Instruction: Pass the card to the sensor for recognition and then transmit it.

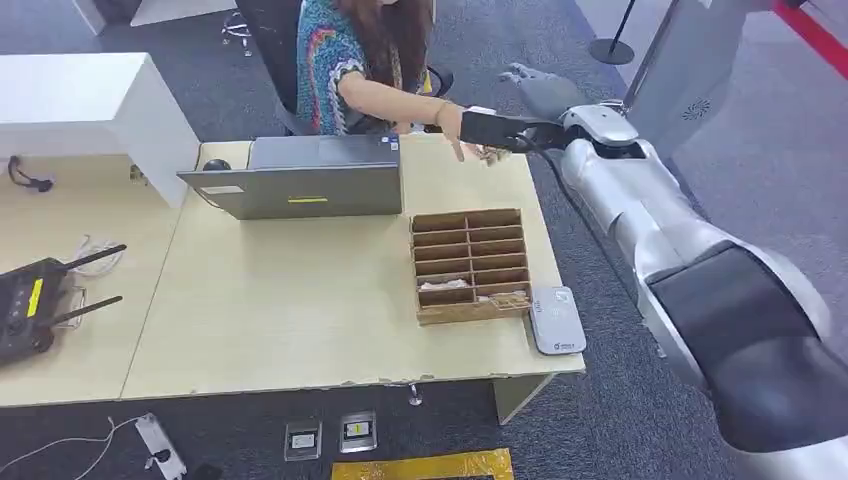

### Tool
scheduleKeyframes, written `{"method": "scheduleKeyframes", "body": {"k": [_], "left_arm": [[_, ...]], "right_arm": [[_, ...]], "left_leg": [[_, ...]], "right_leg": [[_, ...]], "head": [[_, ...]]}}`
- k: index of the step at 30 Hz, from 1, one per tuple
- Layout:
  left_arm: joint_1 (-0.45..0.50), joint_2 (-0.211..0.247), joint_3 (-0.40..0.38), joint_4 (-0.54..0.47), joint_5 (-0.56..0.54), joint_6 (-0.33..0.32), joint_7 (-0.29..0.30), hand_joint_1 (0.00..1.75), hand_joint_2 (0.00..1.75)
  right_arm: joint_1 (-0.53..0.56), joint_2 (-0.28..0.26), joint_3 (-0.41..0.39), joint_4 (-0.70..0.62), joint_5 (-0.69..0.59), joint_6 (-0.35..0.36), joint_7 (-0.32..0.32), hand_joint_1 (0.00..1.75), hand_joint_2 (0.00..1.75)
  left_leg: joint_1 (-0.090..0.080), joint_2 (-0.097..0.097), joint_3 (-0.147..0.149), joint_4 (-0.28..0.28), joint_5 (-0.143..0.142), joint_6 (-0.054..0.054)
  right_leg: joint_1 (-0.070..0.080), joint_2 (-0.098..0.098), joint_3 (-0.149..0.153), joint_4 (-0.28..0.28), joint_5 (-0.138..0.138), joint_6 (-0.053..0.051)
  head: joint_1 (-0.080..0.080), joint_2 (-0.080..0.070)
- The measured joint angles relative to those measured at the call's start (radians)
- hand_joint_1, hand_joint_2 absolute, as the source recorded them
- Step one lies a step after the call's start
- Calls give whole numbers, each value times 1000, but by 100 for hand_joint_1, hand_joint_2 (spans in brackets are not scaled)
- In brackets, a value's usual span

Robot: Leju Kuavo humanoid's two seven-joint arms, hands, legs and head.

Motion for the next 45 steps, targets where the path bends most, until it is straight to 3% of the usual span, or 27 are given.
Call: {"method": "scheduleKeyframes", "body": {"k": [6, 10, 16, 19, 26, 29, 36, 45], "left_arm": [[0, 0, 0, 0, 0, 1, 1, 0, 0], [3, 0, 0, 0, 7, 9, 1, 0, 0], [26, 0, 0, 1, 29, 34, 0, 0, 0], [44, 0, 0, 2, 44, 43, -13, 0, 0], [65, 0, 1, 2, 55, 47, -19, 0, 0], [71, 2, 1, 2, 69, 53, -27, 0, 0], [93, 13, 3, 3, 79, 51, -49, 0, 0], [103, 20, 4, 6, 79, 41, -53, 0, 0]], "right_arm": [[-1, -12, -2, 0, -6, -28, 7, 0, 175], [-10, -19, -21, 0, -91, -70, 0, 0, 175], [-54, -40, -136, -12, -332, -140, -126, 0, 175], [-46, -55, -205, -62, -464, -116, -184, 0, 175], [20, -85, -300, -214, -562, -73, -174, 0, 175], [113, -111, -331, -340, -688, 8, -108, 0, 175], [393, -179, -384, -709, -809, 118, 47, 0, 175], [774, -244, -455, -1123, -813, 168, 113, 0, 175]], "left_leg": [[0, 0, 0, 0, 0, 0], [0, 0, 0, 0, 0, 0], [0, 0, 0, 0, 0, 0], [0, 0, 0, 0, 0, 0], [0, 0, 1, 0, 0, 0], [1, 0, 3, 0, 0, 0], [1, -1, 3, 0, -1, 0], [1, 0, 2, 0, -2, -1]], "right_leg": [[0, 0, 0, 0, 0, 0], [0, 0, 0, 0, 0, 0], [0, 0, 0, 0, 0, 0], [0, 0, 0, 0, 0, 0], [0, 0, 1, 0, 0, 0], [1, -1, 4, -1, 0, 0], [1, -1, 4, -1, 0, 0], [1, -1, 3, -1, 0, 0]], "head": [[0, 0], [0, 0], [0, 0], [0, 0], [0, 0], [1, 0], [0, 0], [-1, 0]]}}
